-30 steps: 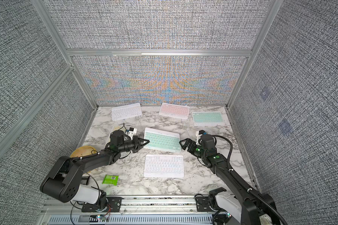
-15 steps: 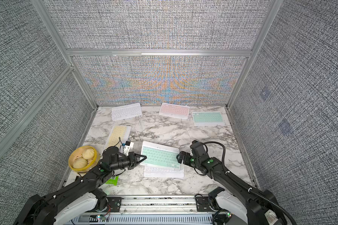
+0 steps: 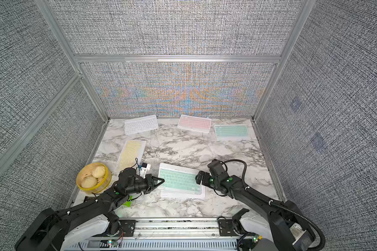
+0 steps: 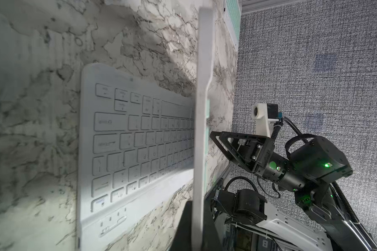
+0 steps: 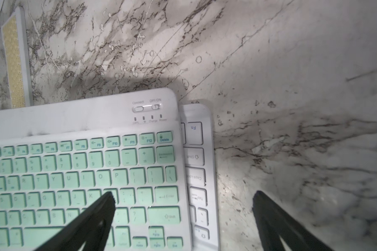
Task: Stack the numeric keypads
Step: Place the numeric keypad at the numeric keypad.
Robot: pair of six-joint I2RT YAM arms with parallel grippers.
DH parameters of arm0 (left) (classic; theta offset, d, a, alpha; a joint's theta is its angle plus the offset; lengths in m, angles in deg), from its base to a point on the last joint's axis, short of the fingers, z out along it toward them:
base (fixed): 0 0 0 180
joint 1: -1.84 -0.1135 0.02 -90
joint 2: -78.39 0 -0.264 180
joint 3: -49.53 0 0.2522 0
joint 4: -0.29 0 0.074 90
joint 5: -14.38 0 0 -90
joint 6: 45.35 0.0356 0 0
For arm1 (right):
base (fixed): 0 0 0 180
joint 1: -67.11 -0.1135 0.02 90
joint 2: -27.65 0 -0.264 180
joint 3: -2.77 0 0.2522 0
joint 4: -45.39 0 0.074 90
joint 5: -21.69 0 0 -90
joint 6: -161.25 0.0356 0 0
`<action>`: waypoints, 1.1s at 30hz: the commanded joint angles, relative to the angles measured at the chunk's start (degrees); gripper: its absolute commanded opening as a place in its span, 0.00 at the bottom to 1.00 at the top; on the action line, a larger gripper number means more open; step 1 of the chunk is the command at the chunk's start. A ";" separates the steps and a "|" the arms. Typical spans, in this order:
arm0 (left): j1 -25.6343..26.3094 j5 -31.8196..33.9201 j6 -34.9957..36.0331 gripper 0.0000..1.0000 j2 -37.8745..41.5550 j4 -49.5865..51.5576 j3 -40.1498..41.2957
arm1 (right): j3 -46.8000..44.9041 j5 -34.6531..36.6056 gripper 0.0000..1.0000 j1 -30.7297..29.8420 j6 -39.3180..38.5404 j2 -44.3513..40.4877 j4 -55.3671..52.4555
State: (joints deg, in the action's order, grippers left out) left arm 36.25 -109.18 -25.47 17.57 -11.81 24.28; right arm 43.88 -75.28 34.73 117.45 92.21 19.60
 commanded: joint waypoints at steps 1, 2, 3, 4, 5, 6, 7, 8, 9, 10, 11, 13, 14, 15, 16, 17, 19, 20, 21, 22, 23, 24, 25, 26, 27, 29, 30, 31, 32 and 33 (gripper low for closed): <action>0.54 -0.96 -1.04 0.07 -1.83 -7.36 1.31 | 0.02 0.50 0.99 -0.23 0.30 1.11 1.69; 0.71 -0.66 -1.08 0.07 -2.08 -7.53 1.77 | 0.10 0.37 0.99 -0.23 0.38 1.59 1.91; 0.96 -0.39 -0.94 0.07 -2.18 -7.34 1.98 | 0.29 0.14 0.99 -0.30 0.31 2.14 2.28; 1.18 -0.32 -0.72 0.07 -2.12 -6.87 2.08 | 0.47 -0.13 0.99 -0.42 0.36 2.85 2.66; 1.40 -0.06 -0.56 0.07 -2.15 -6.51 2.12 | 0.72 -0.17 0.99 -0.72 0.43 3.52 2.89; 1.57 0.07 -0.44 0.07 -2.17 -6.26 2.12 | 0.90 -0.23 0.99 -0.98 0.54 4.08 3.12; 1.71 0.07 -0.20 0.07 -2.28 -5.85 2.08 | 0.92 -0.18 0.99 -1.22 0.73 4.54 3.48; 1.84 0.15 -0.19 0.07 -2.44 -5.64 2.08 | 0.80 -0.25 0.99 -1.49 0.89 4.94 4.00; 1.90 0.12 -0.07 0.07 -2.65 -5.52 2.05 | 0.82 -0.26 0.99 -1.69 1.13 5.33 4.39; 1.97 -0.01 0.14 0.07 -2.94 -5.33 1.95 | 0.78 -0.29 0.99 -2.01 1.28 5.71 4.90; 2.05 -0.10 0.16 0.07 -3.36 -5.36 1.88 | 0.84 -0.28 0.99 -2.22 1.49 6.06 5.55; 2.25 0.15 -0.26 0.07 -4.28 -6.36 2.28 | 0.89 -0.24 0.99 -2.71 1.78 6.91 6.68; 2.28 0.21 -0.40 0.07 -4.90 -7.00 2.56 | 1.03 -0.30 0.99 -2.90 2.04 7.36 7.20; 2.35 0.09 -0.52 0.07 -5.38 -7.60 2.72 | 1.12 -0.32 0.99 -3.08 2.22 7.85 7.52; 2.37 -0.08 -0.62 0.07 -6.00 -8.32 2.85 | 1.38 -0.33 0.99 -3.29 2.23 8.32 7.71; 2.53 -0.14 -0.71 0.07 -6.57 -8.89 2.75 | 1.65 -0.33 0.99 -3.52 2.26 8.73 7.70; 2.69 -0.61 -0.58 0.07 -7.70 -9.40 2.40 | 2.08 -0.26 0.99 -3.87 2.21 9.39 7.56; 2.91 -0.80 -0.45 0.07 -8.44 -9.45 2.09 | 2.31 -0.30 0.99 -3.93 2.11 9.58 7.46; 3.10 -0.96 -0.30 0.07 -9.08 -9.62 1.87 | 2.35 -0.17 0.99 -4.07 2.06 9.63 7.42; 3.12 -1.20 -0.27 0.07 -9.90 -9.72 1.60 | 2.34 0.07 0.99 -4.17 2.14 9.62 7.30; 3.16 -1.17 -0.34 0.07 -10.67 -10.32 1.60 | 2.35 0.43 0.99 -4.20 2.29 9.54 7.12; 3.22 -1.14 -0.64 0.07 -11.31 -11.16 1.79 | 2.25 0.74 0.99 -4.25 2.40 9.45 7.01; 3.26 -1.07 -1.09 0.07 -12.01 -12.31 2.11 | 2.09 1.02 0.99 -4.32 2.49 9.13 7.02; 3.29 -0.91 -1.53 0.07 -12.55 -13.42 2.41 | 1.93 1.28 0.99 -4.43 2.58 8.97 6.86; 3.32 -0.73 -1.80 0.11 -12.95 -13.97 2.61 | 1.97 1.57 0.99 -4.52 2.58 8.84 6.68; 3.44 -0.32 -1.95 0.19 -13.62 -14.34 2.70 | 2.09 1.94 0.99 -4.62 2.49 8.66 6.23; 3.53 -0.20 -2.03 0.27 -13.80 -14.38 2.60 | 2.26 2.08 0.99 -4.60 2.41 8.73 5.87; 3.65 -0.02 -2.03 0.35 -13.97 -14.13 2.45 | 2.49 2.25 0.99 -4.69 2.32 8.74 5.67; 3.73 0.15 -1.82 0.42 -14.00 -13.59 2.14 | 2.63 2.45 0.99 -4.65 2.28 8.72 5.29; 3.73 0.31 -1.64 0.50 -13.98 -12.92 1.85 | 2.67 2.63 0.99 -4.78 2.23 8.75 5.07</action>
State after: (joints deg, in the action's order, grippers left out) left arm 39.95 -109.58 -27.40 3.69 -24.45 26.75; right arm 46.13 -73.35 30.20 119.52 101.04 26.85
